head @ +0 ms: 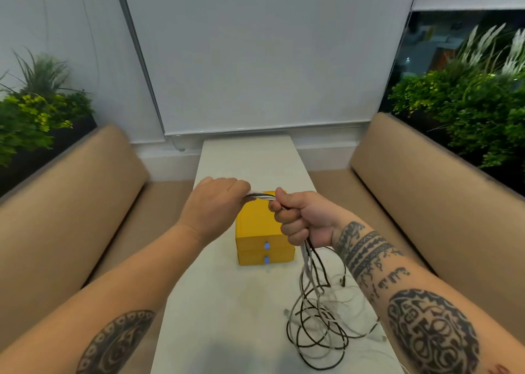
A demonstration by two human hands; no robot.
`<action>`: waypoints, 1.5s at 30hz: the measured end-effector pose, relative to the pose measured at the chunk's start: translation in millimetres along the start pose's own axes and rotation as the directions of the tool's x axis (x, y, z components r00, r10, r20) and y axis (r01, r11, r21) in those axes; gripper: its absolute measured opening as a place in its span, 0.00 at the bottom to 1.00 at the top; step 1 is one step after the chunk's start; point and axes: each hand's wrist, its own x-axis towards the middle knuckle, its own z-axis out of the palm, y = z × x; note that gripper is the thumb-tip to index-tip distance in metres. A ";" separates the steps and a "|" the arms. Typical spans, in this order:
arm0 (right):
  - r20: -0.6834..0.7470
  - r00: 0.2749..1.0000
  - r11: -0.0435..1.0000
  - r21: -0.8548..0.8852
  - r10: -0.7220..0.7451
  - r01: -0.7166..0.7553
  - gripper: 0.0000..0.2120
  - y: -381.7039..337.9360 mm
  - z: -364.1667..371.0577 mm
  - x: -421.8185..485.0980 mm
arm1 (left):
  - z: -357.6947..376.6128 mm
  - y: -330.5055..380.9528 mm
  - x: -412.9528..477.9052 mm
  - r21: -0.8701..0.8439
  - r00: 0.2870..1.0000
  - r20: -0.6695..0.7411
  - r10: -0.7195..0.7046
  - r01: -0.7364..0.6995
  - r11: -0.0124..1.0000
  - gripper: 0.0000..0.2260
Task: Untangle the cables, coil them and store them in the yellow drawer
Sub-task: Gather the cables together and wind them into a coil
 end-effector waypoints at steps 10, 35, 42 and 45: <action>-0.223 0.930 0.893 -0.411 -0.292 0.182 0.17 -17.4 -4.7 -4.8 | 6.5 42.4 -7.5 -0.551 0.802 0.404 -0.440 0.598 0.583 0.12; 0.087 0.996 0.960 -0.279 0.008 0.017 0.17 -16.9 -52.4 -51.5 | -31.1 51.0 45.6 -0.034 0.931 0.341 -0.133 0.153 0.988 0.29; 0.108 0.986 0.992 -0.027 0.128 -0.126 0.15 -20.4 -53.5 -38.8 | -16.3 52.8 22.6 -0.024 0.963 0.043 -0.265 0.266 0.964 0.31; 0.013 0.996 0.993 0.069 0.090 -0.091 0.17 -19.8 -53.5 -34.0 | -8.2 71.8 14.7 -0.185 0.910 0.046 -0.412 0.413 0.892 0.26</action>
